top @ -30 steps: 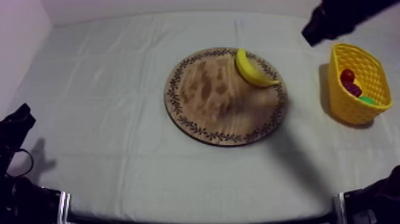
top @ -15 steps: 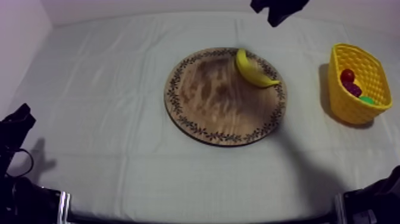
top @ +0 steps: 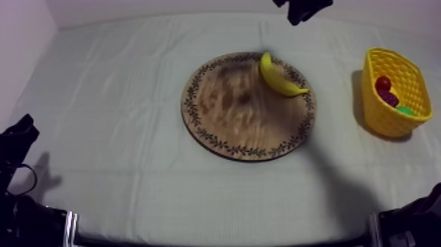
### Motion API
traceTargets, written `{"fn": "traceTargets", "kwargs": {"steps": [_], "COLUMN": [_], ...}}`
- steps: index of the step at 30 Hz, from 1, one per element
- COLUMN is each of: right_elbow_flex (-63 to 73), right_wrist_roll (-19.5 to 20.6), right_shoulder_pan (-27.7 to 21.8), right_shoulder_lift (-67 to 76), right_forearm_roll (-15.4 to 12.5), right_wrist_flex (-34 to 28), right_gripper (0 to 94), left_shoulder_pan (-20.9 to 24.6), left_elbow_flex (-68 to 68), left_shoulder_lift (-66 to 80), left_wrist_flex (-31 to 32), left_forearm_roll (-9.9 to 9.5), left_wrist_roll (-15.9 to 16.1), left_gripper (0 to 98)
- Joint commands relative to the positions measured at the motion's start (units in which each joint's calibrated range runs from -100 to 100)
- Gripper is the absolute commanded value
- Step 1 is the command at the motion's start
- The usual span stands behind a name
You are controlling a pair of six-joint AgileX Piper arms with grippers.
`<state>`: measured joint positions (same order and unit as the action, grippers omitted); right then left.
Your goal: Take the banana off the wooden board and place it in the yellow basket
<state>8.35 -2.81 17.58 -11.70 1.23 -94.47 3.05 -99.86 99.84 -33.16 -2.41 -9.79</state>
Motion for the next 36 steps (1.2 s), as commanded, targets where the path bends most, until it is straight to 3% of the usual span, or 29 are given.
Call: {"fn": "traceTargets", "kwargs": {"steps": [1, 9, 15, 25, 36], "right_elbow_flex": [0.1, -0.7, -1.5, -0.2, -5.8], "right_wrist_roll": [2.4, 6.8, 6.4, 5.1, 3.0], "right_shoulder_pan": [-0.1, 0.3, 0.9, 1.1, 1.7], "right_shoulder_lift": [0.0, 0.0, -0.3, -2.8, -11.0], "right_forearm_roll": [0.5, 2.7, 2.9, 2.6, 4.0], "right_wrist_flex": [-0.2, -2.1, -2.6, -1.6, 7.3], "right_gripper": [32.8, 66.4, 81.7, 81.7, 74.6], "left_shoulder_pan": [0.0, 0.0, 0.0, 0.0, 0.0], "left_elbow_flex": [0.0, 0.0, 0.0, 0.0, 0.0], "left_shoulder_lift": [0.0, 0.0, 0.0, 0.0, 0.0], "left_wrist_flex": [0.0, 0.0, 0.0, 0.0, 0.0], "left_forearm_roll": [-0.01, -0.01, -0.01, -0.01, -0.01], "left_wrist_roll": [0.0, 0.0, 0.0, 0.0, 0.0], "left_gripper": [0.1, 0.1, 0.1, 0.1, 0.1]}}
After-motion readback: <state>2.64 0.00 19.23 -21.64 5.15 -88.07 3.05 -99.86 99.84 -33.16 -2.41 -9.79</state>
